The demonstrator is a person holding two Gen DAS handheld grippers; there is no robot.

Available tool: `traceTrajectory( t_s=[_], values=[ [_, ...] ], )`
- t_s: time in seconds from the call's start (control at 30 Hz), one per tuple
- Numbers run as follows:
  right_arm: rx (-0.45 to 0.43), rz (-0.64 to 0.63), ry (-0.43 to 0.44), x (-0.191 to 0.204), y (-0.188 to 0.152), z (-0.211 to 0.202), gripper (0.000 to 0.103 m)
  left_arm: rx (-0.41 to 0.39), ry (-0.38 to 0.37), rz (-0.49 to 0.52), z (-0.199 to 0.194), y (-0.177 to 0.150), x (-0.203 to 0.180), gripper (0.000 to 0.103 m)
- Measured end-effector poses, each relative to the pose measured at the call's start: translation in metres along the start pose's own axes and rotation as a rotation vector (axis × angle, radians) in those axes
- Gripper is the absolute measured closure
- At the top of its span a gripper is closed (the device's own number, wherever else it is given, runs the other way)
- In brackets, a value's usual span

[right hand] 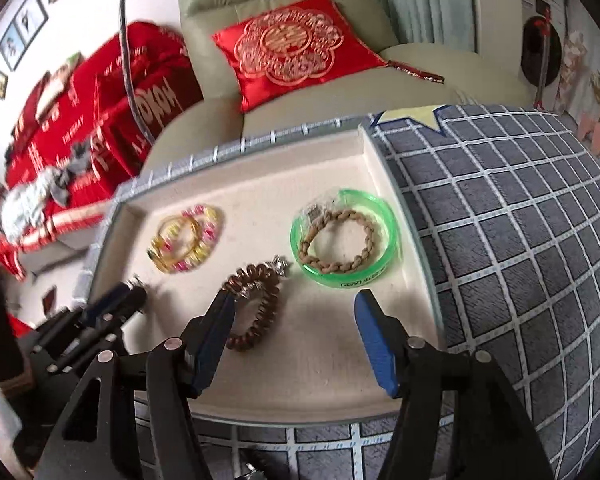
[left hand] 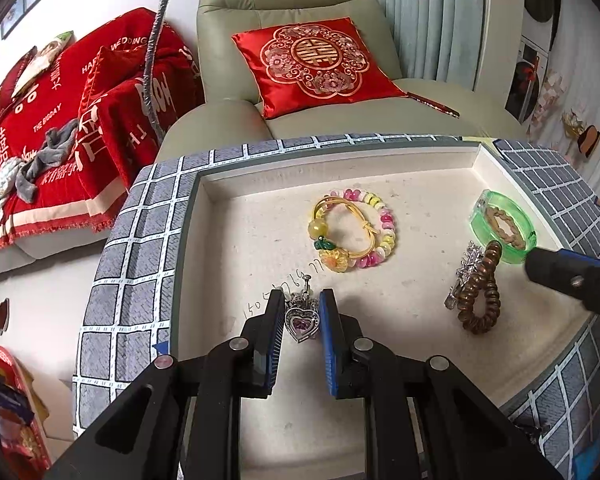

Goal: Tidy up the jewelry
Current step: 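Carry the brooch and coil hair tie into the tray and open both tools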

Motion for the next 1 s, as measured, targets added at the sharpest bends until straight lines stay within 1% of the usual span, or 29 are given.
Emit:
traceTrajectory(
  t_s=[0.17, 0.57, 0.6, 0.63, 0.67, 0.73, 0.83, 1.0],
  values=[
    [-0.023, 0.019, 0.000, -0.004, 0.000, -0.019, 0.037, -0.022, 0.000, -0.015, -0.005, 0.005, 0.002, 0.070],
    [-0.031, 0.030, 0.005, -0.008, -0.005, -0.036, 0.037, -0.047, 0.005, -0.021, -0.012, 0.015, 0.003, 0.069],
    [-0.032, 0.030, 0.005, -0.007, -0.006, -0.037, 0.037, -0.048, 0.006, -0.022, -0.013, 0.015, 0.004, 0.061],
    [-0.033, 0.030, 0.004, -0.007, -0.006, -0.038, 0.037, -0.049, 0.010, -0.025, -0.014, 0.016, 0.005, 0.021],
    [-0.033, 0.030, 0.003, -0.007, -0.006, -0.038, 0.037, -0.062, 0.021, -0.034, -0.016, 0.017, 0.006, 0.000],
    [-0.033, 0.031, 0.006, -0.007, -0.006, -0.038, 0.037, -0.116, 0.039, -0.044, -0.025, 0.021, 0.009, 0.000],
    [-0.032, 0.029, 0.003, -0.007, -0.007, -0.039, 0.037, -0.105, 0.031, -0.028, -0.024, 0.022, 0.006, 0.000],
    [-0.033, 0.028, 0.009, -0.006, -0.007, -0.041, 0.037, -0.102, 0.027, -0.037, -0.024, 0.022, 0.007, 0.000]
  ],
)
Point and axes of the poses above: each gripper's, at about its wrist camera, not at the fingertips, and z roughly the way its jaws point, x to its left, y to its top, the point moved 6 cm from there along z, roughly the way its jaws point, and after that the axes turned 13 degrees about -x, right-handed, at the moved point
